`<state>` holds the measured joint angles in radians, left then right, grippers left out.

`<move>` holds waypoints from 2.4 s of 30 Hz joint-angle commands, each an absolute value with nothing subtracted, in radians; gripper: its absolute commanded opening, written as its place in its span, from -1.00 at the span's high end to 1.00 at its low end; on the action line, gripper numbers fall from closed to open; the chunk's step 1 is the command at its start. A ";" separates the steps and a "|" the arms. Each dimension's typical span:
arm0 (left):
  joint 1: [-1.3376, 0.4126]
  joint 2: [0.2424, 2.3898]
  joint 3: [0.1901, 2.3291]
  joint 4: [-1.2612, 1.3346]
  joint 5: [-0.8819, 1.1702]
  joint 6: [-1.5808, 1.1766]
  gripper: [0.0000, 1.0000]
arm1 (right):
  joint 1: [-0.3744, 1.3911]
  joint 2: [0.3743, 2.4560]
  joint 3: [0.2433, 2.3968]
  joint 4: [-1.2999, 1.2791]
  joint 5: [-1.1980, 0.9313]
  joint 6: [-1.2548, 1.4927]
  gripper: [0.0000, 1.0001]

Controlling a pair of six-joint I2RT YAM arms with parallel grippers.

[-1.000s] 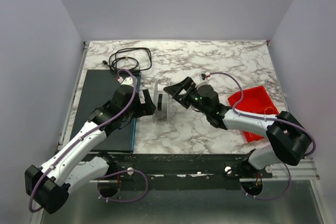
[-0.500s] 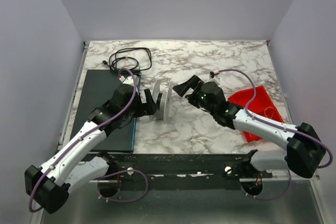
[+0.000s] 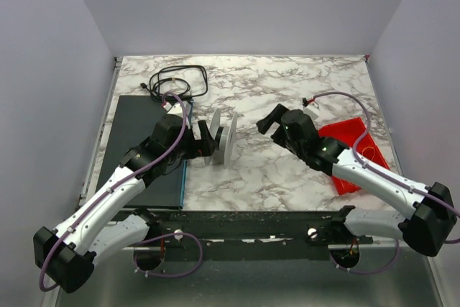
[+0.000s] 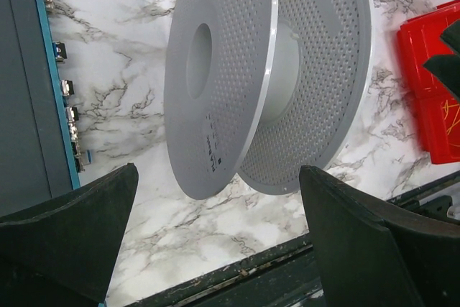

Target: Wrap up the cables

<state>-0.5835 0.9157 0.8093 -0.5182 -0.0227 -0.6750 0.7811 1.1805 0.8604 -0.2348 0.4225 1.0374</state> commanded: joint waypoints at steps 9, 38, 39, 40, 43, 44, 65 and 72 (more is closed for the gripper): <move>-0.579 0.891 0.802 -0.483 0.051 -0.654 -0.97 | 0.385 1.092 0.901 -0.626 0.426 0.998 -1.00; -0.578 0.810 0.888 -0.501 0.064 -0.611 -0.97 | -0.027 1.109 0.974 -0.943 0.475 0.935 -0.37; -0.579 0.807 0.890 -0.498 0.068 -0.609 -0.97 | -0.053 1.115 0.972 -0.937 0.479 0.917 -0.38; -0.580 0.806 0.891 -0.496 0.071 -0.608 -0.97 | -0.085 1.124 0.969 -0.930 0.491 0.909 -0.40; -0.580 0.804 0.896 -0.490 0.080 -0.602 -0.97 | -0.168 1.138 0.954 -0.880 0.493 0.897 -0.41; -0.578 0.804 0.897 -0.491 0.080 -0.600 -0.97 | -0.191 1.143 0.949 -0.853 0.468 0.896 -0.41; -0.578 0.773 0.890 -0.517 0.103 -0.569 -0.97 | -0.344 1.361 1.003 -0.718 0.371 0.919 -0.13; -0.577 0.770 0.883 -0.512 0.114 -0.571 -0.97 | -0.346 1.358 0.994 -0.723 0.379 0.909 0.24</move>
